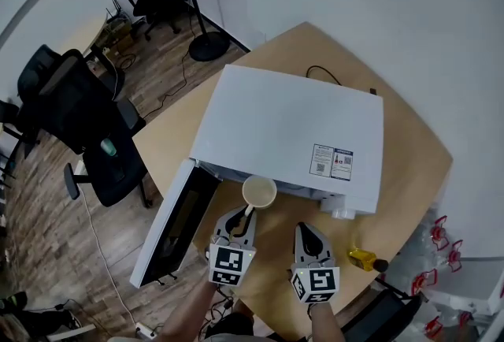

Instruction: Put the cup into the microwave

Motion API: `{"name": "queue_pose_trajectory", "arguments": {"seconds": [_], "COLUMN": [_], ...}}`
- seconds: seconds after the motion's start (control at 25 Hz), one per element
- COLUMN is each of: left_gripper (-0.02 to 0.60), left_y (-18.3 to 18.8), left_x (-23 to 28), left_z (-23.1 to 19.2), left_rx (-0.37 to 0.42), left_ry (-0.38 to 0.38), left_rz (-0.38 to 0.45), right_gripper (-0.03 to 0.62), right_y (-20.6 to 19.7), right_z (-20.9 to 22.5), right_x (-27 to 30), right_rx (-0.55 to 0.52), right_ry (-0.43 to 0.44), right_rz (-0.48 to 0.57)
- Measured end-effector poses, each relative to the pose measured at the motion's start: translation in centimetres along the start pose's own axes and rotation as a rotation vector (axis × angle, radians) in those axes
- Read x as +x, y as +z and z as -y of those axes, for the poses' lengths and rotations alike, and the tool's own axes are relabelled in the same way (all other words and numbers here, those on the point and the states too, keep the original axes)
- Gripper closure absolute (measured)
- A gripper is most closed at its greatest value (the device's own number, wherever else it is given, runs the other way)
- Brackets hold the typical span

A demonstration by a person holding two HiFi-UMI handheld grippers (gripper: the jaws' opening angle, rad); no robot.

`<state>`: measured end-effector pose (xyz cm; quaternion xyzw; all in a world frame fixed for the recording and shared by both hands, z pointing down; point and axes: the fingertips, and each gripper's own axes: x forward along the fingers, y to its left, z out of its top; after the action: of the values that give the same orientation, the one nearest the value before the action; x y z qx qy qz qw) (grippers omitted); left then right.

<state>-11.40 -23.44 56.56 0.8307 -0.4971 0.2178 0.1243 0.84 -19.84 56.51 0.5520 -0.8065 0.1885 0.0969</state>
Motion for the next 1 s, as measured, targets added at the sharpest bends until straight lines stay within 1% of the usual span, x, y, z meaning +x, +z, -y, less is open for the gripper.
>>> {"name": "queue_pose_trajectory", "arguments": {"seconds": [0.2, 0.52, 1.0], "left_gripper": [0.523, 0.522, 0.52], "left_y": [-0.1, -0.8, -0.1], "left_x": [1.2, 3.2, 5.7], "left_z": [-0.6, -1.4, -2.3], "left_rx": [0.007, 0.013, -0.006], "left_ry": [-0.019, -0.027, -0.019], "left_rz": [-0.01, -0.027, -0.005], "right_gripper": [0.577, 0.577, 0.577], "right_y": [-0.3, -0.5, -1.1], "right_z": [0.0, 0.6, 1.5], "right_x": [0.7, 1.8, 2.9], "right_rx": [0.012, 0.02, 0.025], "right_ry": [-0.022, -0.046, -0.053], "right_rz": [-0.01, -0.018, -0.043]}}
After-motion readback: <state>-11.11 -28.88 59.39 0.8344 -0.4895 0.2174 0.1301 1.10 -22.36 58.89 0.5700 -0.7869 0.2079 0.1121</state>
